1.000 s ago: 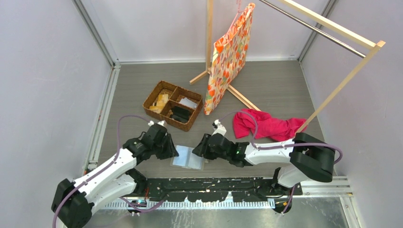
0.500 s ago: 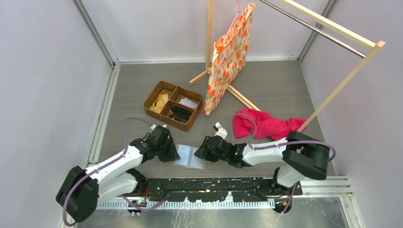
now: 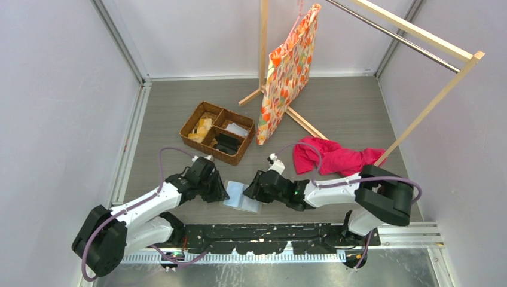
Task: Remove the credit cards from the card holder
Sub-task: Remove the credit card from the card holder.
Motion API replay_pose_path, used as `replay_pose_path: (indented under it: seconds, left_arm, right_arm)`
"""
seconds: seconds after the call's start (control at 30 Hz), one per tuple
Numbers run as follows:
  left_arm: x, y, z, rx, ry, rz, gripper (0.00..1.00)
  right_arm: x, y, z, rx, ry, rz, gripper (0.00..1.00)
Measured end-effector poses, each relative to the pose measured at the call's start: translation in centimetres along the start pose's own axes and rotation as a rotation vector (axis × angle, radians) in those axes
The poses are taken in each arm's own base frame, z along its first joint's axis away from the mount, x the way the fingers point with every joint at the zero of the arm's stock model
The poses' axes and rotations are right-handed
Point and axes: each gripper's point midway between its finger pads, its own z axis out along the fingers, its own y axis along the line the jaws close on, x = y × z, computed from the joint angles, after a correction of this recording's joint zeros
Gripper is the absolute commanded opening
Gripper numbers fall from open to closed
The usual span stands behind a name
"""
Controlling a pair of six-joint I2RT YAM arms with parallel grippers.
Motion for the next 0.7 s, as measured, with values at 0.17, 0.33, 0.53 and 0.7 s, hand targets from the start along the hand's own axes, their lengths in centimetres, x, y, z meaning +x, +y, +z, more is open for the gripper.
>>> replay_pose_path:
  seconds: [0.17, 0.33, 0.53, 0.7]
  left_arm:
    - [0.0, 0.0, 0.0, 0.003, -0.001, 0.0, 0.28]
    - [0.0, 0.0, 0.0, 0.003, 0.001, 0.0, 0.28]
    - [0.1, 0.1, 0.1, 0.001, 0.005, 0.001, 0.28]
    - [0.1, 0.1, 0.1, 0.001, 0.005, 0.001, 0.28]
  right_arm:
    - [-1.2, -0.3, -1.9, 0.005, -0.048, 0.001, 0.43]
    - [-1.5, -1.5, -2.6, 0.028, -0.069, 0.0, 0.43]
    - [-1.2, -2.4, -2.6, 0.052, -0.062, -0.006, 0.42]
    - [-1.0, -2.8, -2.3, 0.065, -0.056, -0.01, 0.43]
